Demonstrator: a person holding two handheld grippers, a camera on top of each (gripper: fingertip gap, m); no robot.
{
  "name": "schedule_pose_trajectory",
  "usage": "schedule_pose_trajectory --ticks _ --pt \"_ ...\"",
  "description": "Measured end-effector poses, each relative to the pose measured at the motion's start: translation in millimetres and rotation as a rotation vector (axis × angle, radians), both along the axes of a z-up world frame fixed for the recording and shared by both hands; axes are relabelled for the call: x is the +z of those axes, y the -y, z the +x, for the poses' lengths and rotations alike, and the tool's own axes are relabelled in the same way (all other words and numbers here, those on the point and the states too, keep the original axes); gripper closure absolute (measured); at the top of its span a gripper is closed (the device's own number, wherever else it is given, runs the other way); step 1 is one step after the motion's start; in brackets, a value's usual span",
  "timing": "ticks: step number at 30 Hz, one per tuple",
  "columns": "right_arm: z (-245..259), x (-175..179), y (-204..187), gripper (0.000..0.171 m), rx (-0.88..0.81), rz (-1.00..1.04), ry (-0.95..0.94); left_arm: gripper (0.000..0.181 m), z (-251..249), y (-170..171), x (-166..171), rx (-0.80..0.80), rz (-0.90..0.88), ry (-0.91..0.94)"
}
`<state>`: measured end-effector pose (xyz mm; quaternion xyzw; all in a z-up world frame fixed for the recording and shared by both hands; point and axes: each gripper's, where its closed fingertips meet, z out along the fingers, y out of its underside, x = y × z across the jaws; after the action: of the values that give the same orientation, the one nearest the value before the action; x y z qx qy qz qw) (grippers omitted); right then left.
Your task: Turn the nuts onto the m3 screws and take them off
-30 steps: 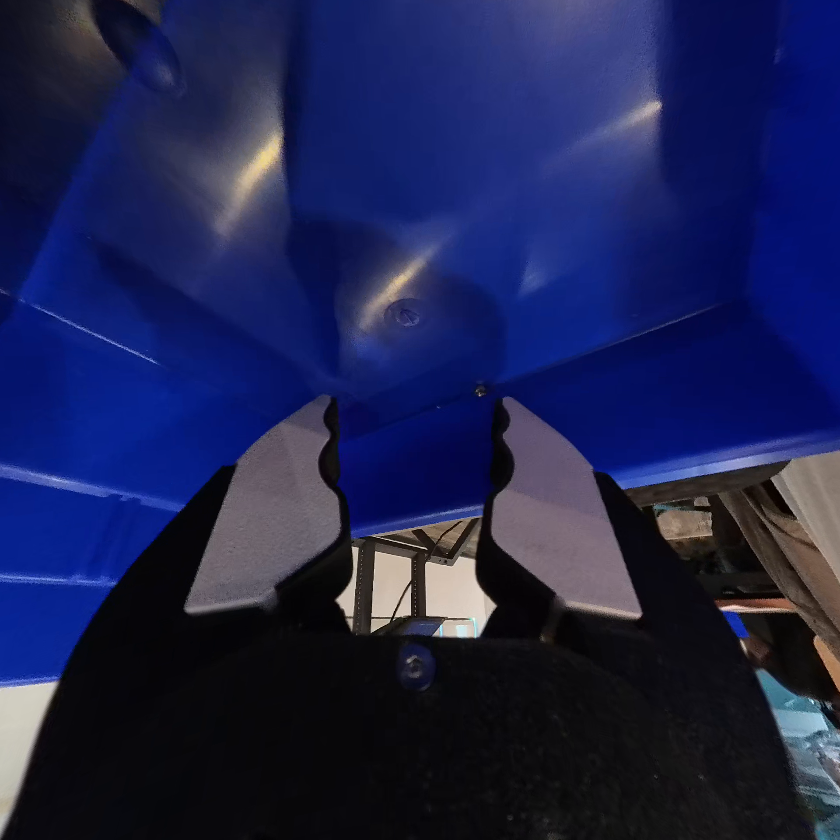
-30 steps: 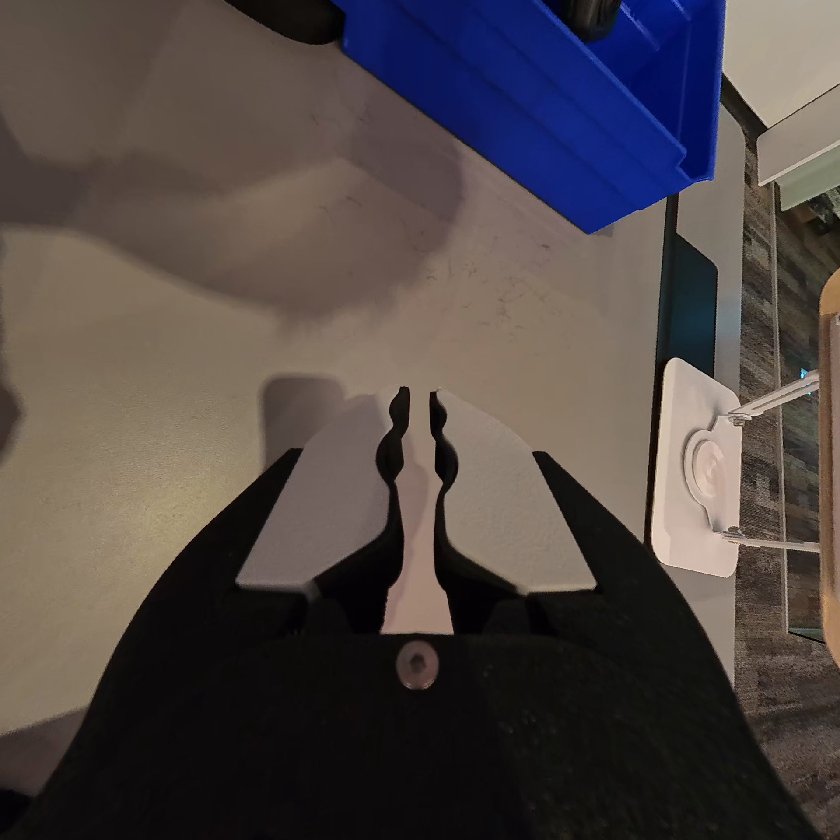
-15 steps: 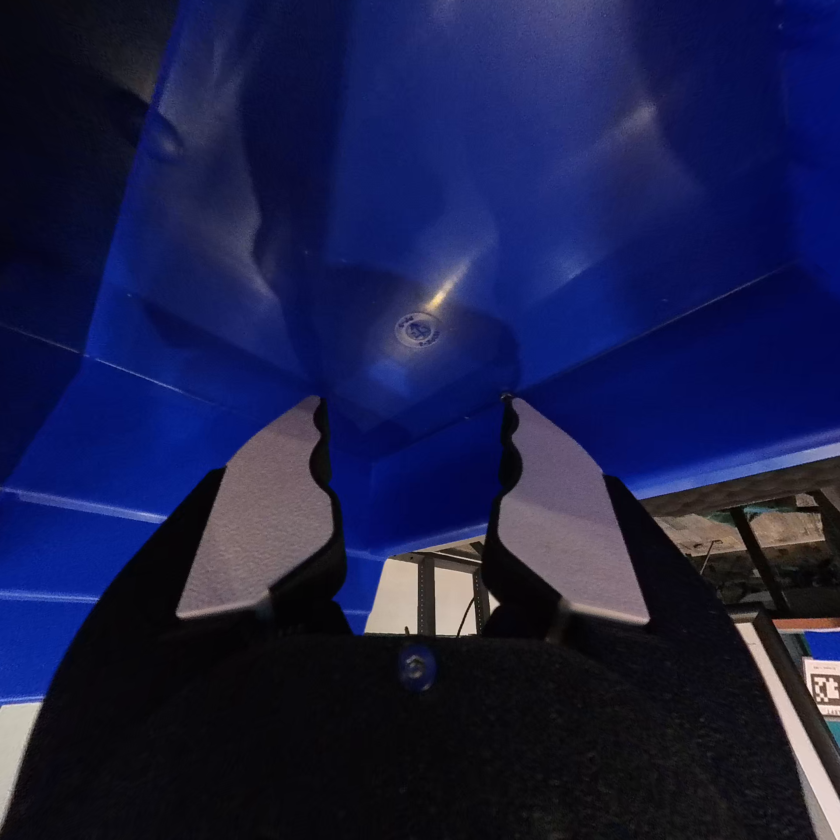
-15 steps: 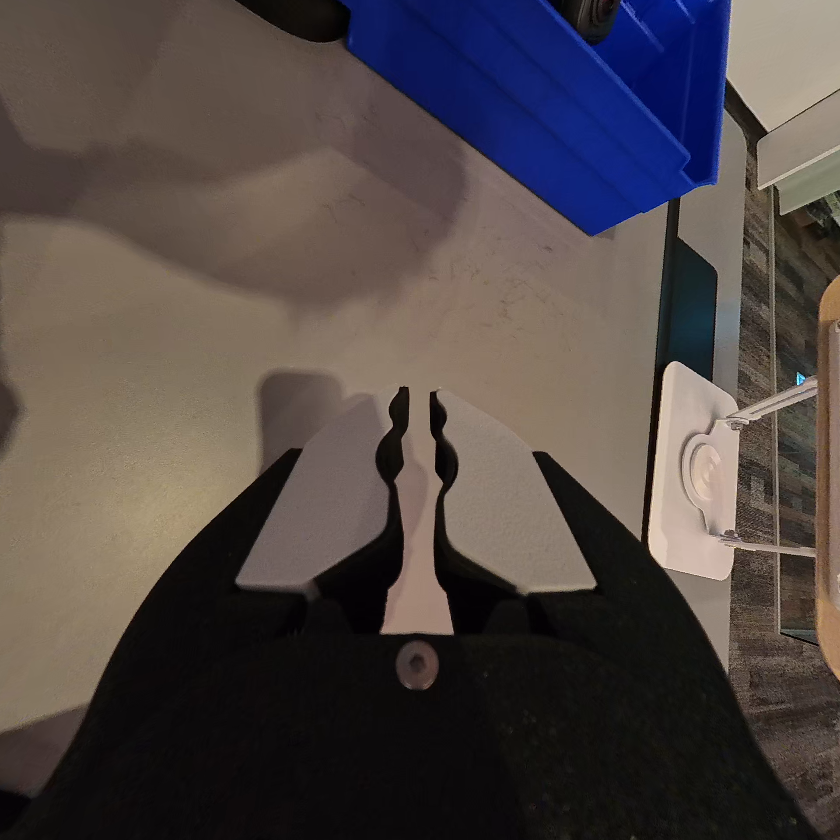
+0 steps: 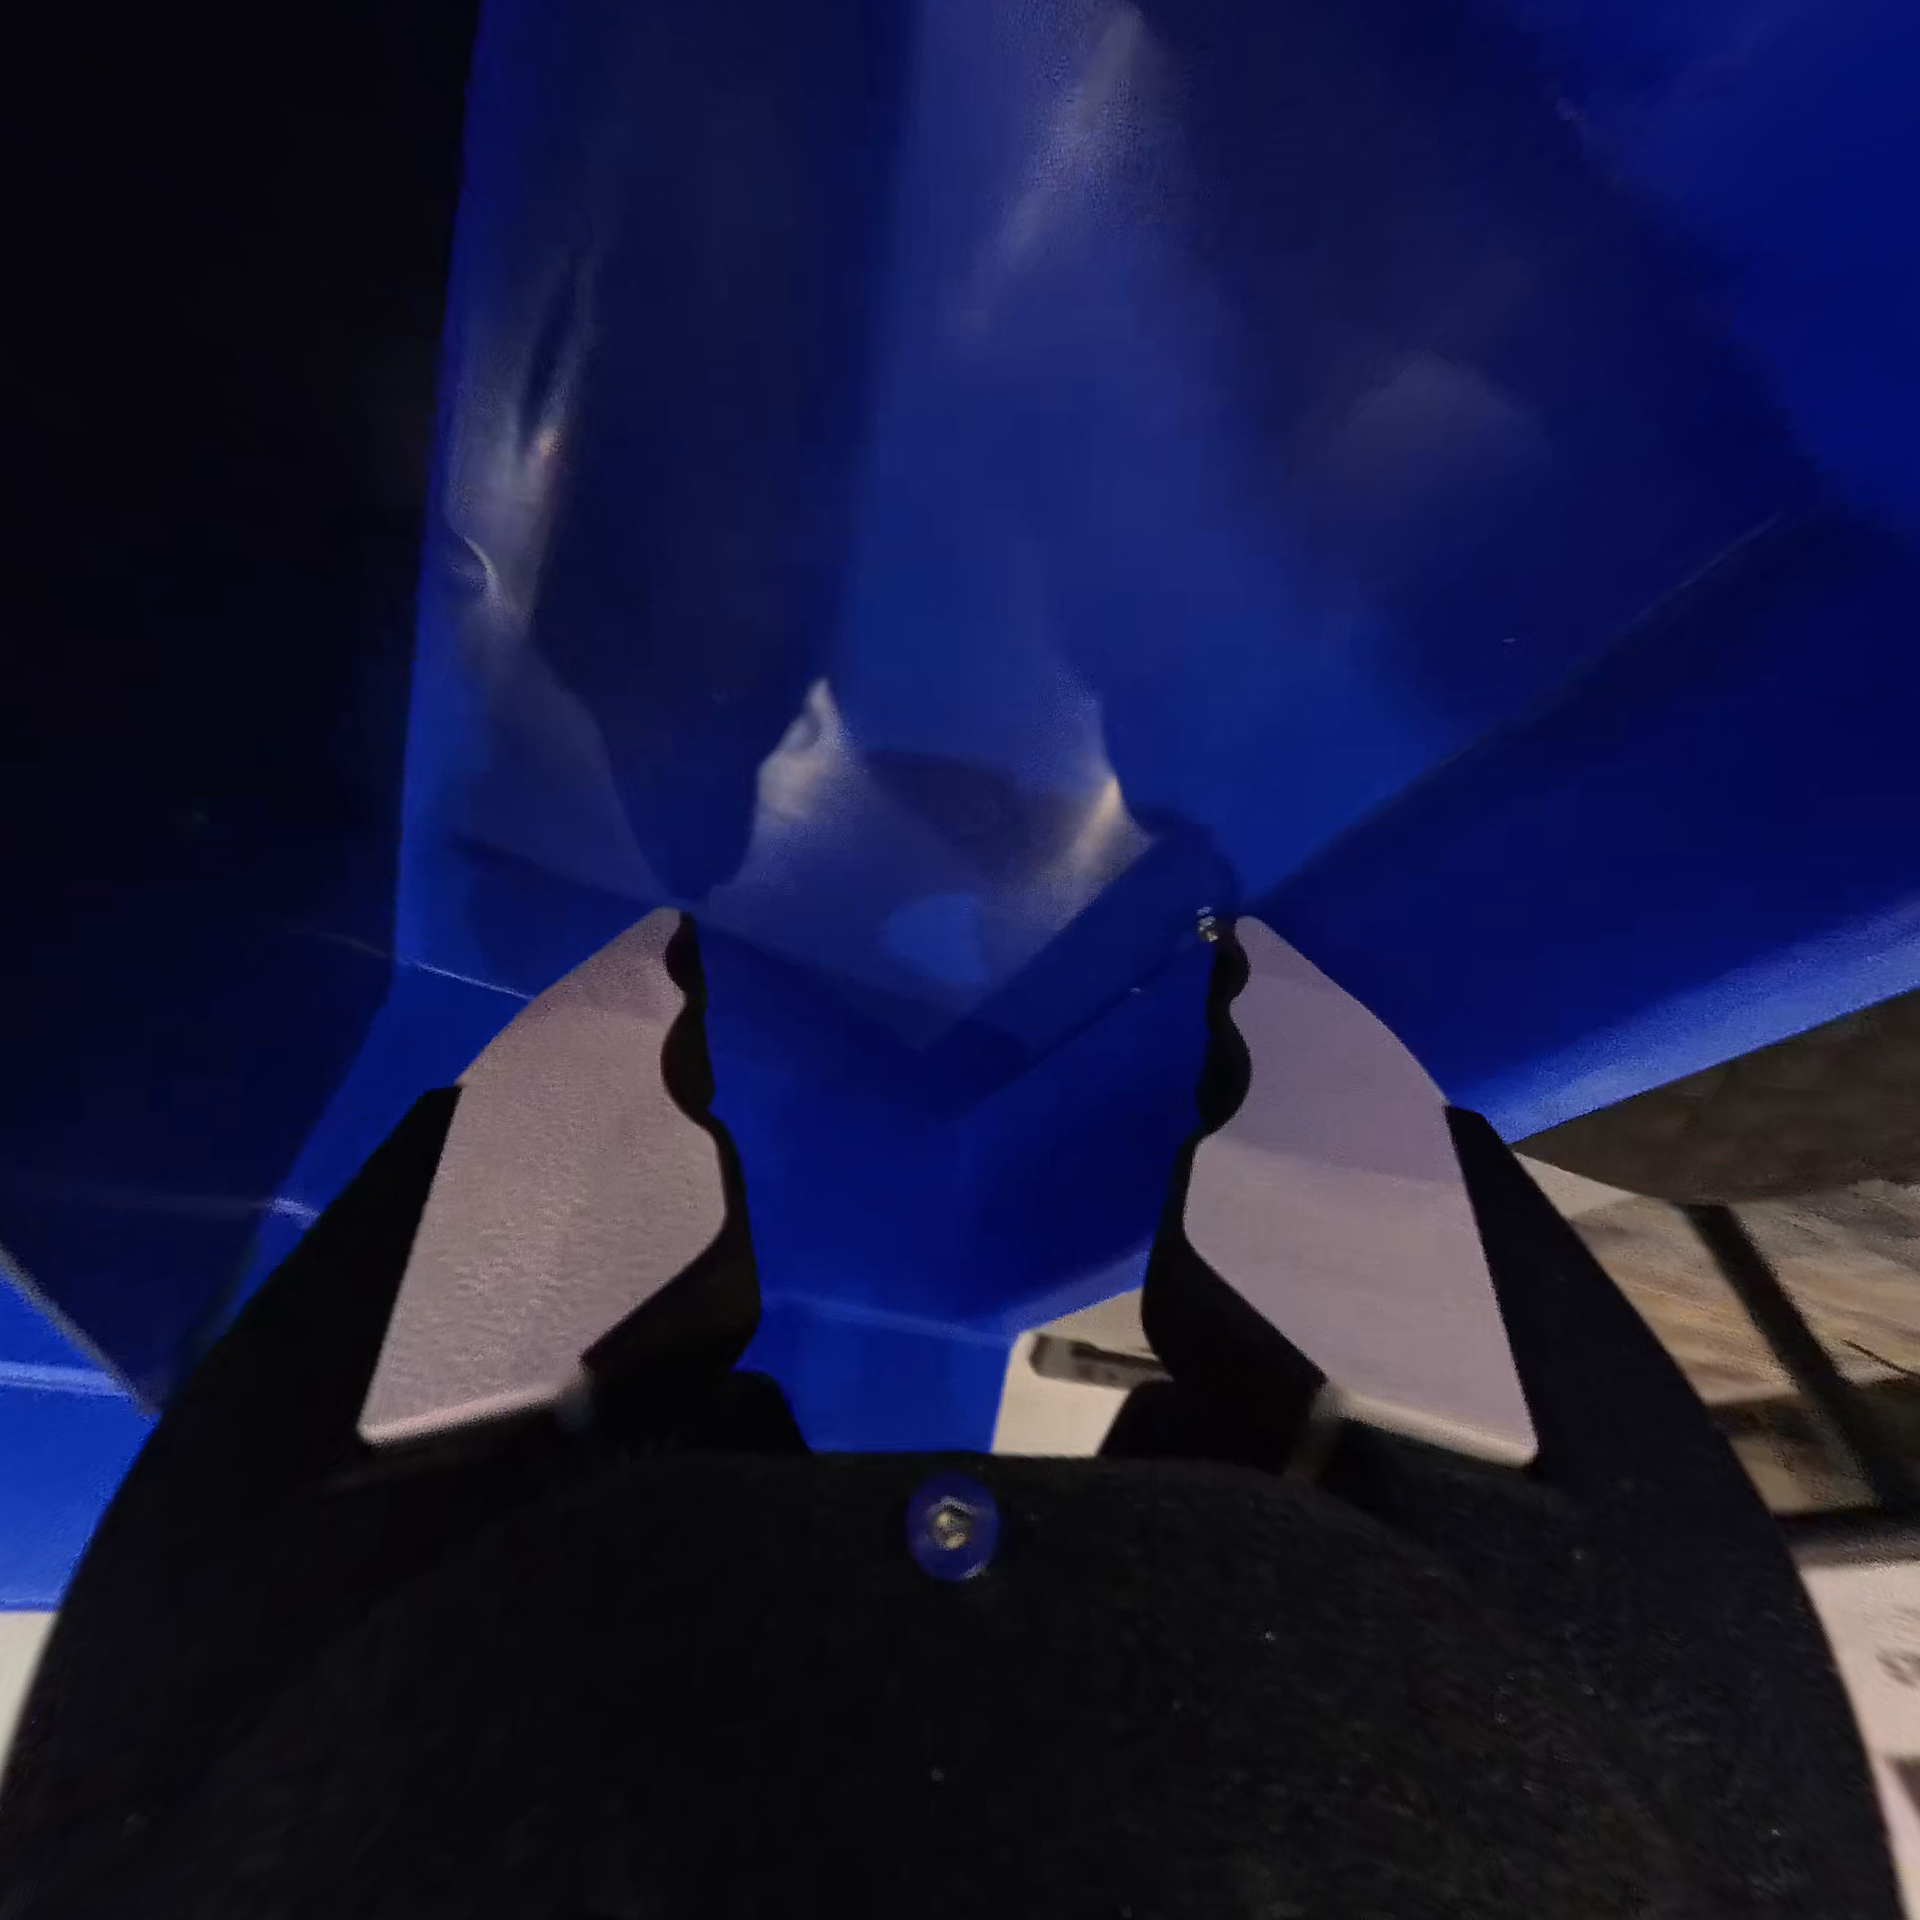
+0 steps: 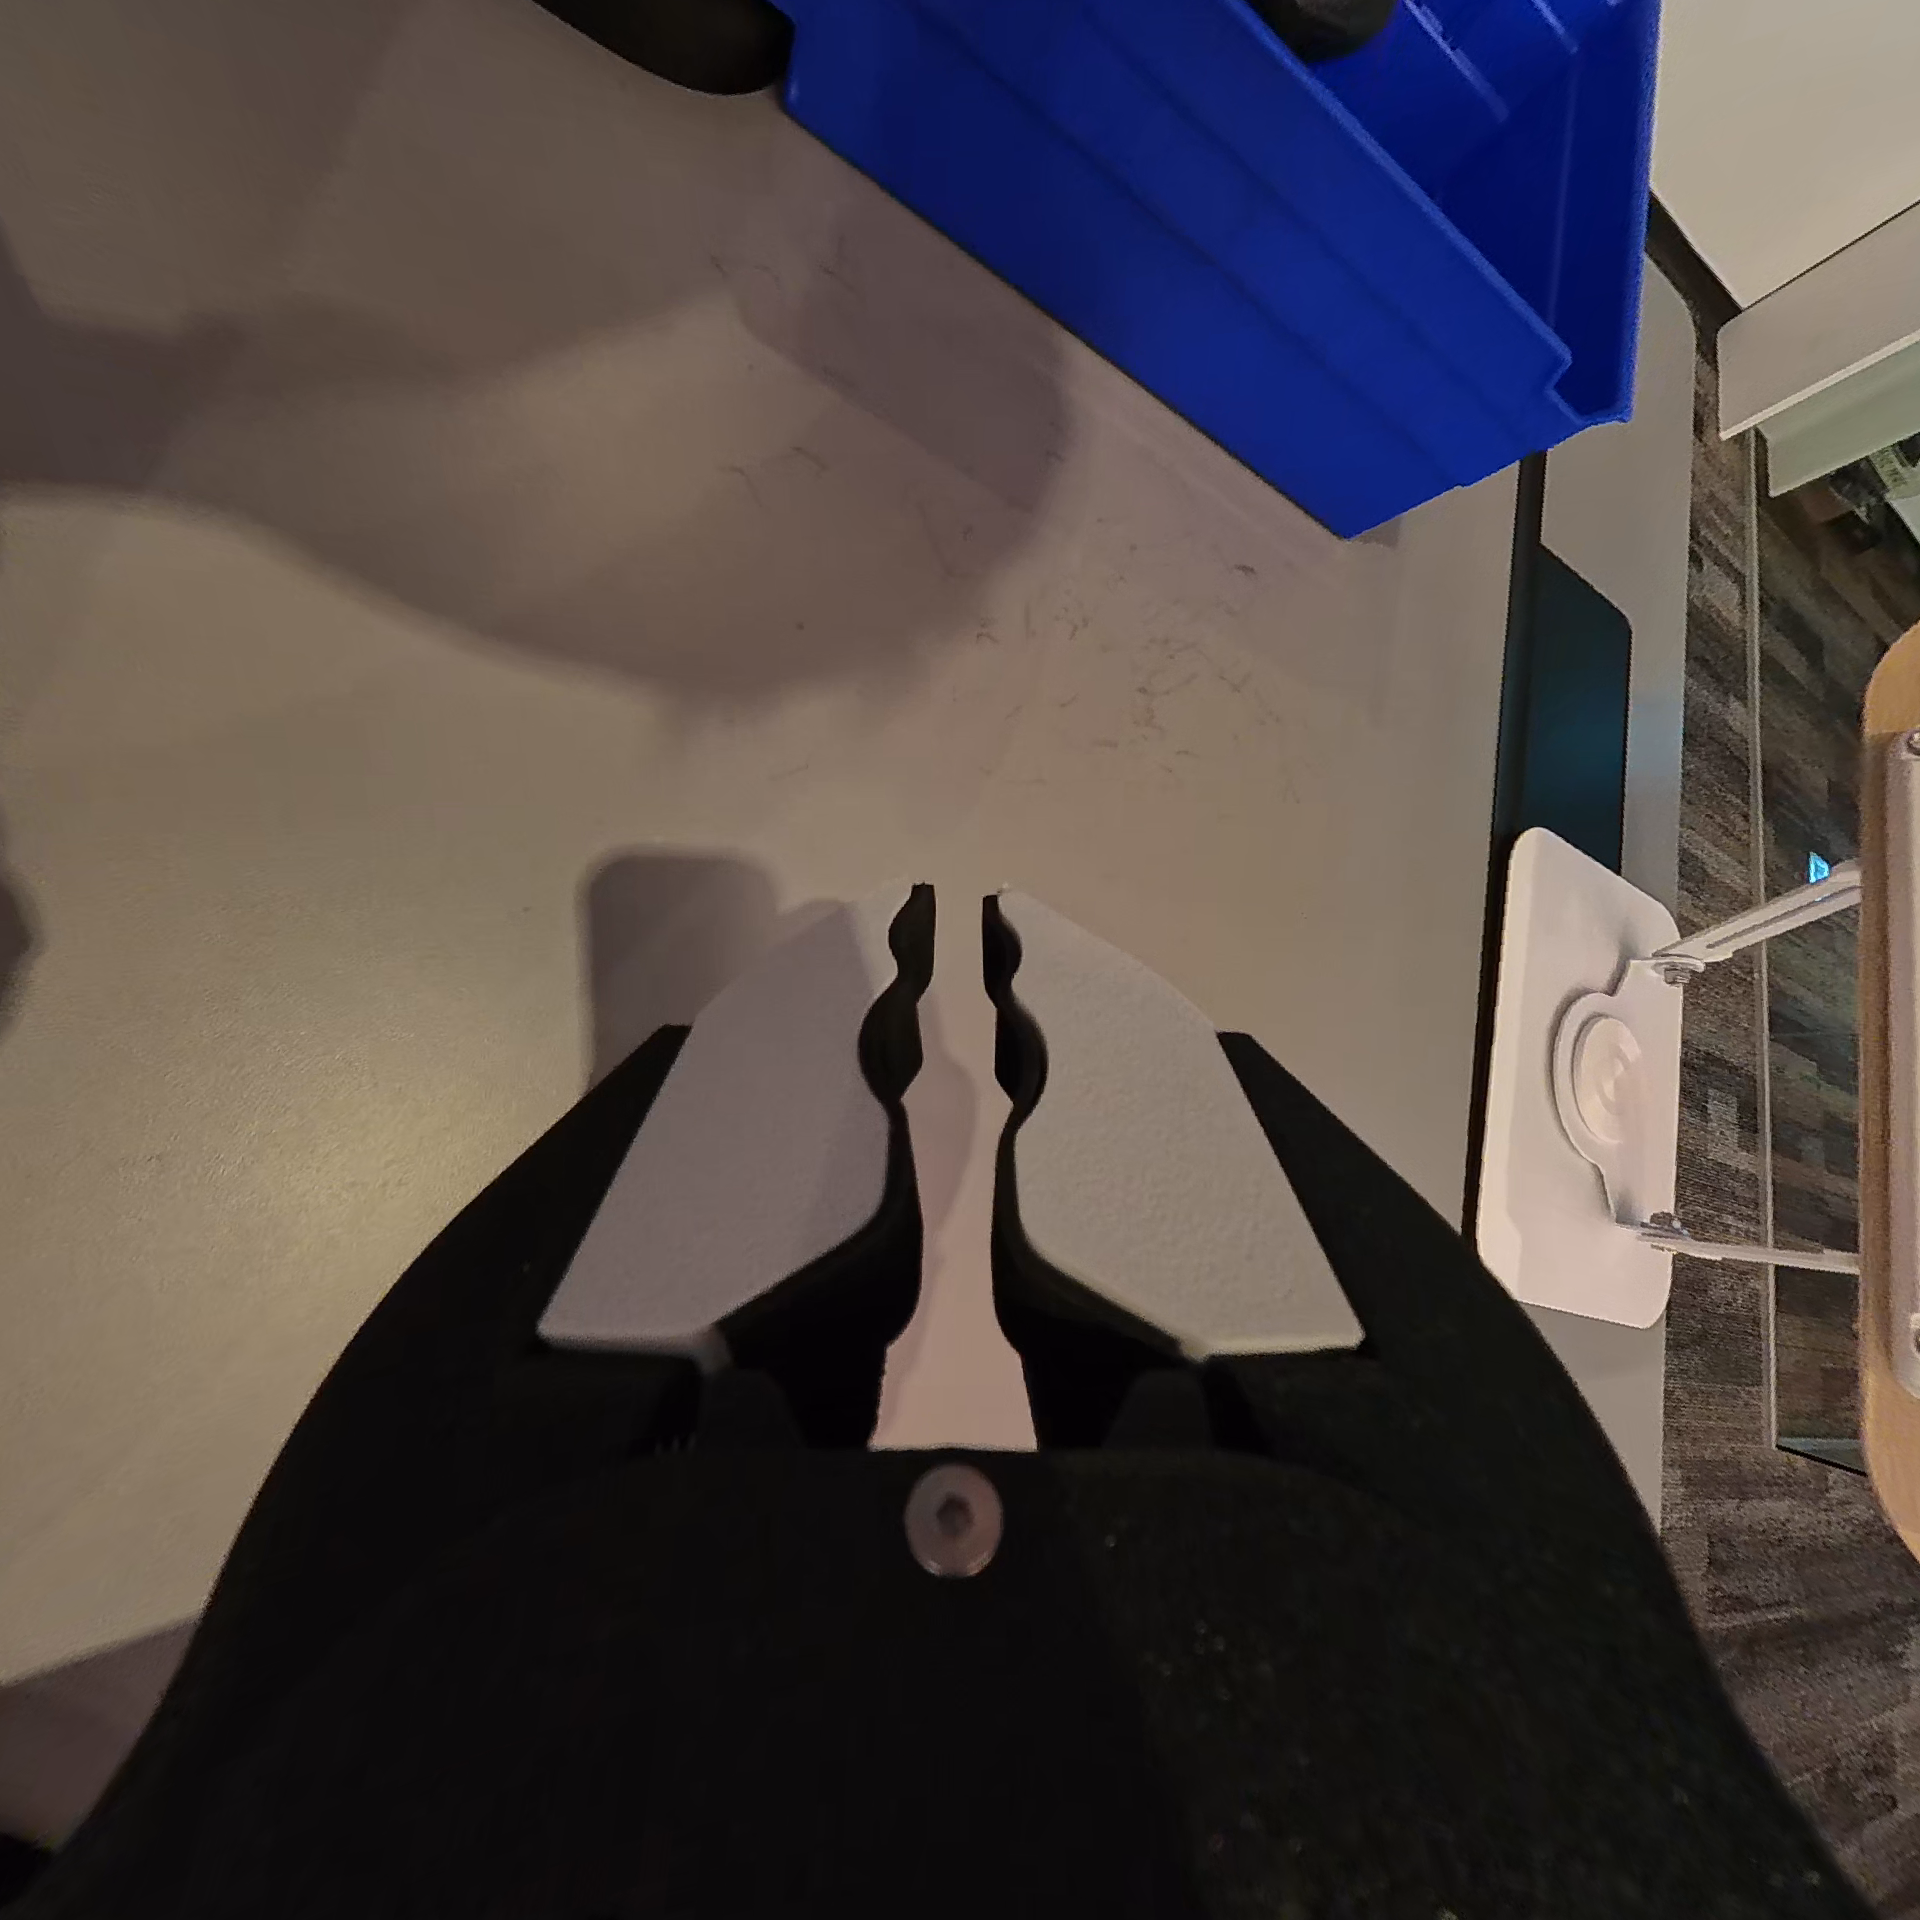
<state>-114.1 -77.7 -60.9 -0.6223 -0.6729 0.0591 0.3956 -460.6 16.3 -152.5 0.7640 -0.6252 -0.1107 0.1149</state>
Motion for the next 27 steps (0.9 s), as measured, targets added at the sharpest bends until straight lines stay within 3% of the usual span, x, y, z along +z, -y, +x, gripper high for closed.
schedule_pose_trajectory --ticks 9,20,27 --pt "-3 -4 1 0.162 0.008 -0.011 0.0 0.104 11 -1 4 -0.492 0.018 0.143" --pt "-5 -5 2 0.162 0.016 -0.01 -0.006 0.072 21 -8 -3 -0.483 -0.068 0.244" --pt "-8 -3 2 0.162 0.023 -0.003 -0.008 0.071 24 -10 -5 -0.515 -0.012 0.283"
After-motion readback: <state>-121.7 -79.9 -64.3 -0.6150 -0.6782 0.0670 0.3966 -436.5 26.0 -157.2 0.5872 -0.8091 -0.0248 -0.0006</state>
